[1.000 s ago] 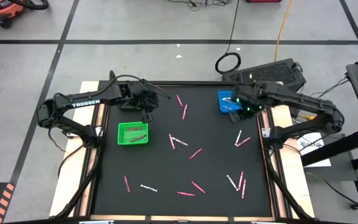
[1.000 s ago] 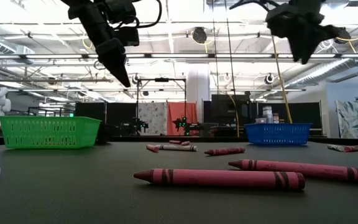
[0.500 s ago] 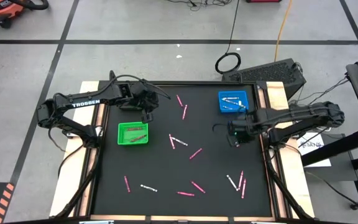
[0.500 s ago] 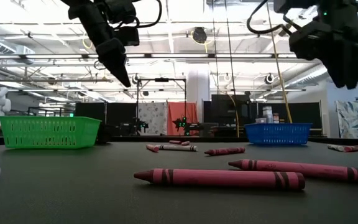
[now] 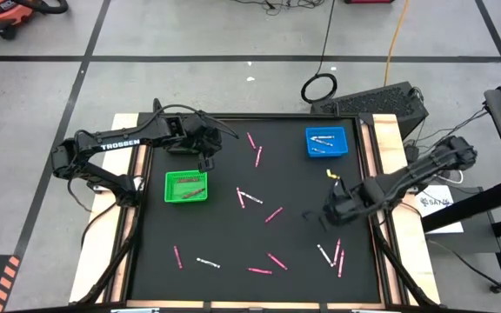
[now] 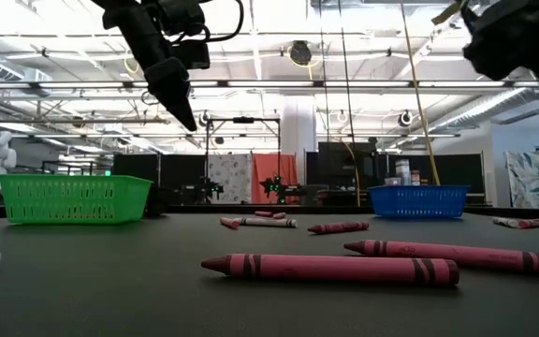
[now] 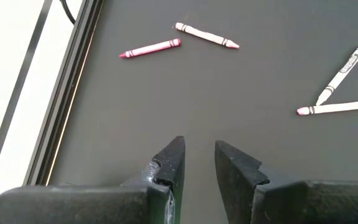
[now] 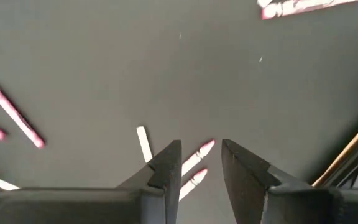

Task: Sort crayons
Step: Put the pink crayon into the black bin

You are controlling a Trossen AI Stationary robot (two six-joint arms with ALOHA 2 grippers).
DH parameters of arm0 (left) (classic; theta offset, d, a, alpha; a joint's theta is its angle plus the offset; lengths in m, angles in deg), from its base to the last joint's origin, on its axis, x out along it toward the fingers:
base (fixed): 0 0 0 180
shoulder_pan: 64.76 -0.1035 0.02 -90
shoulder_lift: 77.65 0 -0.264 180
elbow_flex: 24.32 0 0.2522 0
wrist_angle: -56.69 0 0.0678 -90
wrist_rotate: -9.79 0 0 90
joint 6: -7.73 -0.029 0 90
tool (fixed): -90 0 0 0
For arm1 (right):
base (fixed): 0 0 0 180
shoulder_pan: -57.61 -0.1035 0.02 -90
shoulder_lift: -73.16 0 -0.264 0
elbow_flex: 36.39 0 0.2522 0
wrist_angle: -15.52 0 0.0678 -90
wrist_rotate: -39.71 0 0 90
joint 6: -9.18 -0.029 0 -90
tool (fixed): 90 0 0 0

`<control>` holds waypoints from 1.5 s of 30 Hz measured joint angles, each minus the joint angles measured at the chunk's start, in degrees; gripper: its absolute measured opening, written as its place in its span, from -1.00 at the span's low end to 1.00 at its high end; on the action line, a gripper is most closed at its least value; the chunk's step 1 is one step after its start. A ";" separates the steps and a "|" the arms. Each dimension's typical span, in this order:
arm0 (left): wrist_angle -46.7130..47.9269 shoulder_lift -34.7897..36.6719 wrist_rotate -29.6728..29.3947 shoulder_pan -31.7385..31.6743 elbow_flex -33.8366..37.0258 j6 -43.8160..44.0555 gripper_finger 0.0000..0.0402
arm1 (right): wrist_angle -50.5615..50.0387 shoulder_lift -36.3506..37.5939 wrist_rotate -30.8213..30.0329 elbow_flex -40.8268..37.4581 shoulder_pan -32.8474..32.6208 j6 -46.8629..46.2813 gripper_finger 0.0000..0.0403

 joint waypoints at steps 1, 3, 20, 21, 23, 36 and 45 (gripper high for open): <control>0.00 0.00 0.00 -0.01 0.00 0.01 -0.56 | 0.28 -0.42 -0.02 0.00 -1.27 -0.35 -0.51; -0.01 0.00 0.00 -0.01 0.00 0.09 -0.56 | 1.05 -1.44 0.01 0.00 -3.48 -2.13 -0.51; -0.02 0.00 0.00 -0.02 0.00 1.64 -0.56 | 15.60 -15.65 -0.02 0.00 -20.49 -35.48 -0.51; -0.02 0.00 0.01 0.00 0.00 1.62 -0.56 | 16.10 -16.29 -0.05 0.00 -21.56 -37.75 -0.51; -0.02 0.00 0.00 -0.02 0.00 1.63 -0.56 | 17.55 -17.23 -0.17 0.00 -23.59 -41.74 -0.51; 0.07 0.00 0.02 0.01 0.00 4.61 -0.56 | 20.63 -21.33 -0.09 0.00 -27.10 -43.26 -0.51; 0.02 0.00 0.02 -0.02 0.00 4.61 -0.56 | 21.27 -25.43 -0.21 0.00 -27.43 -43.23 -0.51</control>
